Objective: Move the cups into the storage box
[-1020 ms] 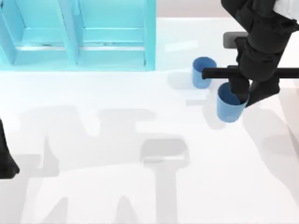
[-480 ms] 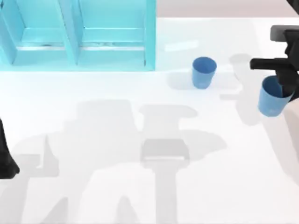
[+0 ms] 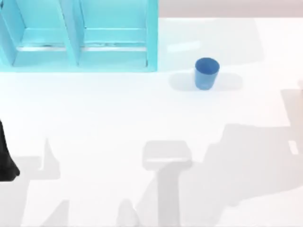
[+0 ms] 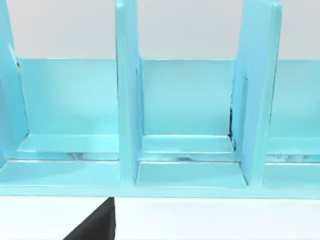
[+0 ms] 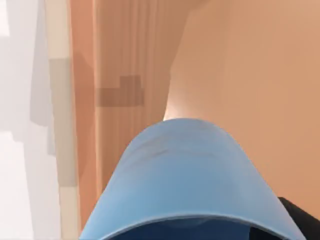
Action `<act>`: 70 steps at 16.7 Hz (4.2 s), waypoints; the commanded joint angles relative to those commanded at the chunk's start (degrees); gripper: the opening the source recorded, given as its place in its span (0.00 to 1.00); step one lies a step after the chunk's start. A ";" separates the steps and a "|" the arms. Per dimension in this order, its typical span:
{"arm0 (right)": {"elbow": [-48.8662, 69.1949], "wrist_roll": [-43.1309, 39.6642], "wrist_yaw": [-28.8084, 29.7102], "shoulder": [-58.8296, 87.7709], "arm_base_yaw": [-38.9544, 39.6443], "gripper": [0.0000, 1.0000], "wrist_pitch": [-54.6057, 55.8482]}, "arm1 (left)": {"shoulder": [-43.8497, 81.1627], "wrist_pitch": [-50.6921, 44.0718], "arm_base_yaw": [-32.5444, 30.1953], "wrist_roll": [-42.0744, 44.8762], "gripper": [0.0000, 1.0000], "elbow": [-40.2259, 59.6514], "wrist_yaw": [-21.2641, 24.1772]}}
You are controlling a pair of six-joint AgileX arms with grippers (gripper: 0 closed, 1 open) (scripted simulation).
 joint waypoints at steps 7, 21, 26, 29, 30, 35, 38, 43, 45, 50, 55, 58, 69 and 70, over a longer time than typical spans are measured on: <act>-7.72 -18.12 -0.67 -9.80 -20.51 0.00 -0.56 | 0.00 0.00 0.00 0.00 1.00 0.00 0.00; -22.57 -16.95 -0.70 -10.68 -19.51 0.00 13.49 | 0.00 0.00 0.00 0.00 1.00 0.00 0.00; -23.20 -16.70 -0.71 -10.64 -19.46 0.00 14.16 | 0.00 0.00 0.00 0.00 1.00 0.00 0.00; -23.20 -16.70 -0.71 -10.64 -19.46 0.23 14.16 | 0.00 0.00 0.00 0.00 1.00 0.00 0.00; -23.20 -16.70 -0.71 -10.64 -19.46 0.30 14.16 | 0.00 0.00 0.00 0.00 1.00 0.00 0.00; -23.20 -16.70 -0.71 -10.64 -19.46 0.68 14.16 | 0.00 0.00 0.00 0.00 1.00 0.00 0.00; -23.20 -16.70 -0.71 -10.64 -19.46 0.90 14.16 | 0.00 0.00 0.00 0.00 1.00 0.00 0.00; -23.20 -16.70 -0.71 -10.64 -19.46 1.00 14.16 | 0.00 0.00 0.00 0.00 1.00 0.00 0.00; -23.20 -16.70 -0.71 -10.64 -19.46 1.00 14.16 | 0.00 0.00 0.00 0.00 1.00 0.00 0.00; -22.25 -16.89 -0.82 -10.51 -19.47 1.00 13.26 | 0.00 0.00 0.00 0.00 1.00 0.00 0.00; -10.89 -17.29 -1.02 -10.23 -19.75 1.00 1.93 | 0.00 0.00 0.00 0.00 1.00 0.00 0.00; -3.35 -17.24 -1.05 -10.46 -19.81 1.00 -5.74 | 0.00 0.00 0.00 0.00 1.00 0.00 0.00; 4.67 -12.01 -0.14 -6.13 -13.70 1.00 -8.86 | 0.00 0.00 0.00 0.00 1.00 0.00 0.00; 7.29 -9.68 0.13 -4.04 -10.77 1.00 -9.08 | 0.00 0.00 0.00 0.00 1.00 0.00 0.00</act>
